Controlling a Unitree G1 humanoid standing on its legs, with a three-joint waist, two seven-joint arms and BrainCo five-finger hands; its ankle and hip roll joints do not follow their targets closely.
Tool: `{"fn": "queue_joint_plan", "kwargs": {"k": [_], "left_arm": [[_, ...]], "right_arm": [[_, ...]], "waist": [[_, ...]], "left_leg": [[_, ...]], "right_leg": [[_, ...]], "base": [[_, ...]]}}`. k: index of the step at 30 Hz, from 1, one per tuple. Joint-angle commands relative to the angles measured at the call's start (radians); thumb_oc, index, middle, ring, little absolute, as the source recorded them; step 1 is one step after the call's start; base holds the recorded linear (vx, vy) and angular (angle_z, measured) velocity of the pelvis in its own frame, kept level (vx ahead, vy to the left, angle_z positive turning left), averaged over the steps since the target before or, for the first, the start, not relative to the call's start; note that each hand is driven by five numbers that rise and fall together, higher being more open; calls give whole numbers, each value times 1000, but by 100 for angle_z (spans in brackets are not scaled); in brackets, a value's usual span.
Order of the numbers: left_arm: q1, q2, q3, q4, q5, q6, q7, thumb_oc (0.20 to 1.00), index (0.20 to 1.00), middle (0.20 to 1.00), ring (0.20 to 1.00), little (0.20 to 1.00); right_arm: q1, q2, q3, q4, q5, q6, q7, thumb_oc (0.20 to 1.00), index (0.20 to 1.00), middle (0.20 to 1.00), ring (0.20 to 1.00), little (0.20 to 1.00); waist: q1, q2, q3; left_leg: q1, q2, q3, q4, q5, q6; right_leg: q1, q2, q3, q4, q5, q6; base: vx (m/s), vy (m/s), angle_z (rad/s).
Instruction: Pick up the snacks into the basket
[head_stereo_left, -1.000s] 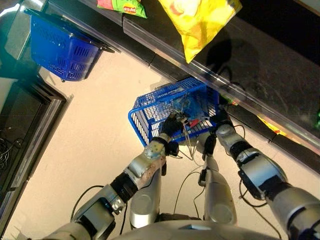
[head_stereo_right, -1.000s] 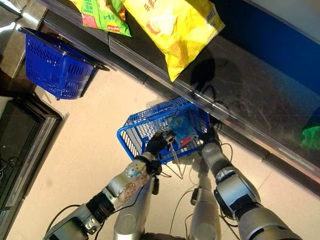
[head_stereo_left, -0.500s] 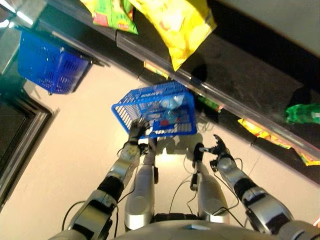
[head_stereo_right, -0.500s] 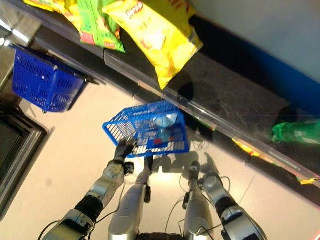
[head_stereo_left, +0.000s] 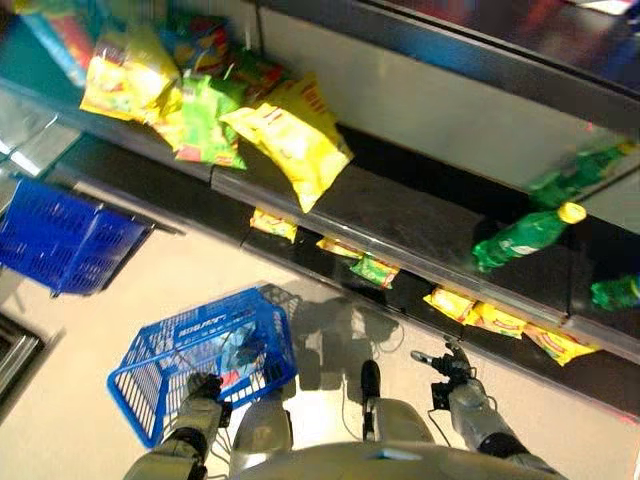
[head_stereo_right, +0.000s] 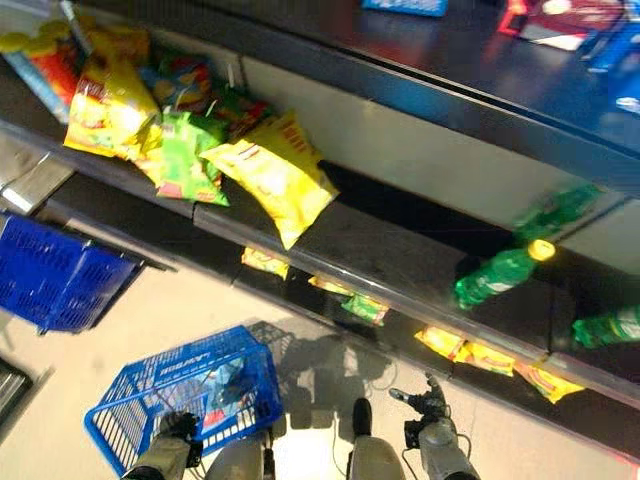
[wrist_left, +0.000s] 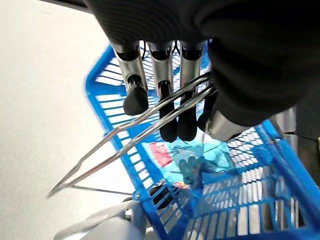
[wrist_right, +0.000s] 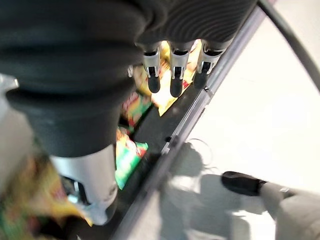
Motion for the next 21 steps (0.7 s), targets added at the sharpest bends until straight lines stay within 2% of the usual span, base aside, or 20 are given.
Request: {"fn": "queue_joint_plan", "kwargs": {"k": [1,2,4,5,6,8,9,10,11,12,13,15,17,18,19,20,21], "left_arm": [[10,7,-42,26,92,11,4,200,200,200,200,200],[20,9,-40,22,95,4,-2,200,200,200,200,200],[22,11,-41,15,90,1,-1,200,200,200,200,200],[19,8,-42,8,85,-6,-1,200,200,200,200,200],[19,8,-42,8,85,-6,-1,200,200,200,200,200],[17,-5,-37,-4,62,-12,8,200,200,200,200,200],[18,-5,-37,-4,62,-12,8,200,200,200,200,200],[15,-10,-34,-9,51,-15,14,200,200,200,200,200],[10,-38,-39,-20,31,-23,24,200,200,200,200,200],[4,-51,-45,-25,29,-22,27,200,200,200,200,200],[4,-52,-46,-25,29,-22,28,200,200,200,200,200],[-18,-92,-78,-47,32,-27,38,200,200,200,200,200],[-48,-123,-118,-59,70,-19,35,200,200,200,200,200],[-39,-126,-121,-64,75,-21,39,200,200,200,200,200],[-39,-126,-121,-64,75,-21,39,200,200,200,200,200],[-8,-131,-105,-69,65,-26,56,200,200,200,200,200],[-8,-132,-105,-69,65,-26,56,200,200,200,200,200]], "right_arm": [[7,-41,-34,-130,28,-48,13,1000,1000,1000,1000,1000],[25,-40,-39,-200,27,-53,25,1000,1000,1000,1000,1000],[29,-40,-42,-227,27,-56,26,1000,1000,1000,1000,1000],[40,-42,-34,-279,30,-58,42,1000,1000,1000,1000,1000],[40,-42,-34,-279,30,-58,42,1000,1000,1000,1000,1000],[45,-68,-14,-359,9,-63,60,1000,1000,1000,1000,1000],[46,-68,-14,-360,9,-63,60,1000,1000,1000,1000,1000],[44,-78,-7,-397,2,-67,60,1000,1000,1000,1000,1000],[44,-110,0,-468,-15,-72,58,1000,1000,1000,1000,1000],[42,-127,-1,-502,-21,-76,54,1000,1000,1000,1000,1000],[42,-128,-2,-503,-21,-75,54,1000,1000,1000,1000,1000],[51,-166,-23,-582,-46,-90,37,1000,1000,1000,1000,1000],[77,-176,-68,-632,-53,-98,5,1000,1000,1000,1000,1000],[88,-174,-71,-648,-48,-103,5,1000,1000,1000,1000,1000],[88,-174,-71,-649,-48,-103,5,1000,1000,1000,1000,1000],[96,-179,-65,-667,-49,-113,8,1000,1000,1000,1000,1000],[96,-180,-65,-667,-49,-113,8,1000,1000,1000,1000,1000]], "waist": [[6,50,-24],[12,47,-40],[11,46,-45],[13,39,-62],[13,39,-62],[19,44,-80],[19,46,-80],[20,48,-77],[17,66,-67],[15,77,-56],[14,79,-56],[7,100,-25],[-13,95,-16],[-13,89,-16],[-13,90,-18],[-7,85,-30],[-8,85,-33]], "left_leg": [[29,-48,-1,15,-115,53],[37,-28,5,16,-111,40],[39,-19,7,17,-107,34],[31,-5,19,28,-98,20],[31,-5,19,28,-98,20],[20,48,24,41,-70,-13],[21,49,24,40,-69,-14],[8,82,22,42,-41,-35],[-15,127,12,41,13,-57],[-29,134,3,46,35,-59],[-31,135,1,46,36,-60],[-64,146,-13,42,103,-75],[-103,96,29,53,80,-55],[-96,68,9,69,50,-48],[-100,69,8,71,51,-48],[-77,-12,-75,130,-42,-17],[-81,-11,-76,131,-41,-17]], "right_leg": [[-44,-58,-19,101,10,45],[-35,-103,-18,109,37,55],[-36,-115,-16,127,45,59],[4,-118,3,113,16,70],[5,-118,3,113,16,70],[26,-78,-2,91,-85,58],[26,-76,-3,92,-85,57],[33,-50,-4,67,-98,43],[34,-11,-15,46,-112,23],[32,-1,-17,48,-119,14],[32,0,-19,49,-119,14],[39,33,-27,39,-124,-10],[52,41,-63,11,-108,-23],[58,41,-63,-2,-103,-23],[56,42,-63,-4,-100,-23],[50,51,-42,-17,-85,-32],[46,52,-42,-18,-82,-32]], "base": [[7,-228,-16],[-1,-167,-11],[-50,-288,-10],[-71,-297,-8],[-64,-302,1],[-83,-343,-8],[-130,-437,-26],[-184,-516,-23],[-241,-614,-10],[-175,-407,-10],[-118,-209,-11],[-163,-331,-4],[-170,-401,4],[-77,-202,20],[-57,-221,35],[-31,-126,29],[2,-190,7]]}}
